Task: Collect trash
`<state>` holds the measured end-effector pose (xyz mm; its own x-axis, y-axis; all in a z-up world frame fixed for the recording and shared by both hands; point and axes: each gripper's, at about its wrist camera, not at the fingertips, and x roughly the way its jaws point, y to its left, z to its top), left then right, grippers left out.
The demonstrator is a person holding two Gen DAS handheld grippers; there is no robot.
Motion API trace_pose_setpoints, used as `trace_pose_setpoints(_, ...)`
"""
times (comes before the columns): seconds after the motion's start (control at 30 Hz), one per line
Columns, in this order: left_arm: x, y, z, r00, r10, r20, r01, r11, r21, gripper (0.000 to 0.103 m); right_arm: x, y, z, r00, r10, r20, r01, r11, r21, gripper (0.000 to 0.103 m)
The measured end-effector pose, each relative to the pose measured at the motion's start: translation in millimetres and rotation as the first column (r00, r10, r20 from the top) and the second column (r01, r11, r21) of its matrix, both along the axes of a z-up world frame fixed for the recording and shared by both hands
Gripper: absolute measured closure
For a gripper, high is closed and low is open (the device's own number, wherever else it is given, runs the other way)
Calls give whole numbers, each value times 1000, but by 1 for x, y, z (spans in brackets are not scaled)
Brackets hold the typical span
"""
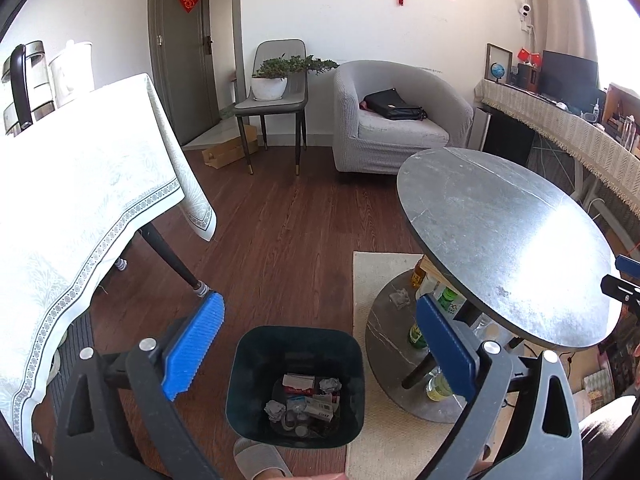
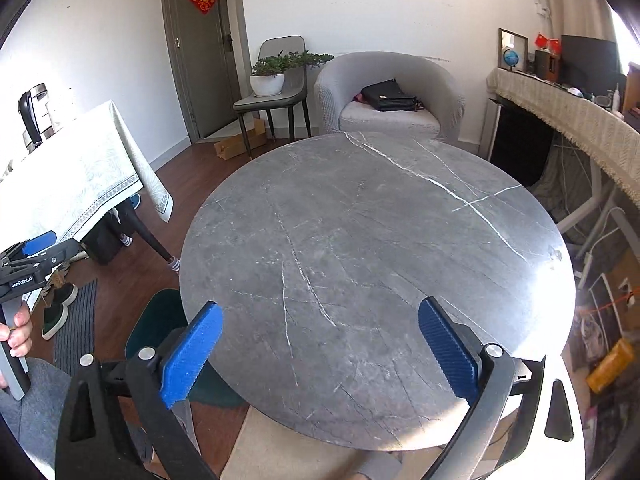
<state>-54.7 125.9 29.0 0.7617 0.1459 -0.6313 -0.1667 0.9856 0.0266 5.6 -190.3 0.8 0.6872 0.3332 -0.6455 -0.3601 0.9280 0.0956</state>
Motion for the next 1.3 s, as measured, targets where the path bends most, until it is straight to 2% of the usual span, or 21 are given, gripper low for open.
trace_pose_setpoints(0.07, -5, -3, -1, 1000, 3, -8, -2, 1000, 19, 5, -7, -6, 3, 1000, -2, 15, 1, 1000, 8, 4)
trace_pose_setpoints(0.27, -15, -6, -11, 999, 12, -42, -12, 1000, 15, 5, -22, -8, 3, 1000, 25, 16, -25, 1000, 1, 4)
trace_pose_setpoints(0.43, -22, -7, -8, 1000, 18, -24, -17, 999, 43, 5, -35, -4, 8, 997, 49, 64, -50, 999, 3, 4)
trace_pose_setpoints(0.6, -26, -5, -9, 1000, 18, -10, -18, 1000, 10, 4, -39, -6, 8, 997, 29, 72, -30, 1000, 7, 4)
trace_pose_setpoints(1.3, -29, -2, -12, 1000, 18, -2, -18, 1000, -1, 4, -40, 2, 8, 996, 45, 79, -44, 999, -20, 4)
